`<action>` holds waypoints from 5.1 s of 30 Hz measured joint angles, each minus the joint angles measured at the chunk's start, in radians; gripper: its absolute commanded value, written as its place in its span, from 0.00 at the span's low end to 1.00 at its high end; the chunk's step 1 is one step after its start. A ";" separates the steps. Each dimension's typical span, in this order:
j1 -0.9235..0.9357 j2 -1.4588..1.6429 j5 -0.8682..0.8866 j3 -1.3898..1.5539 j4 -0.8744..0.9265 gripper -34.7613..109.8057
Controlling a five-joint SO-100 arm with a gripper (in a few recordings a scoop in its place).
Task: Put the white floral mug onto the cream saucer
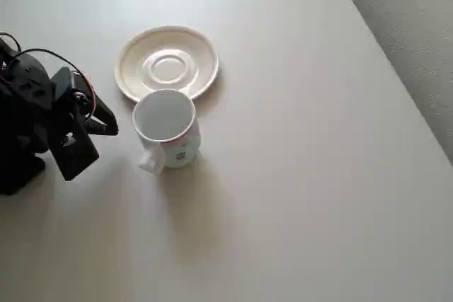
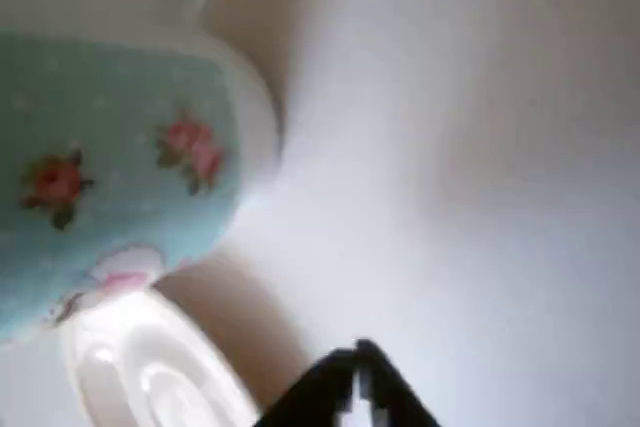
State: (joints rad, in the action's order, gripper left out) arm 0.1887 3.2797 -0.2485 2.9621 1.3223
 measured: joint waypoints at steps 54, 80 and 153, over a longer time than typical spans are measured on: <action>0.000 0.000 0.000 0.000 0.000 0.23; 0.080 -0.290 -0.204 -0.534 0.144 0.34; -0.485 -1.235 0.084 -0.989 0.035 0.23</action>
State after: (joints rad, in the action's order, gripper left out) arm -0.2961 2.0448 -0.1641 1.9727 1.3576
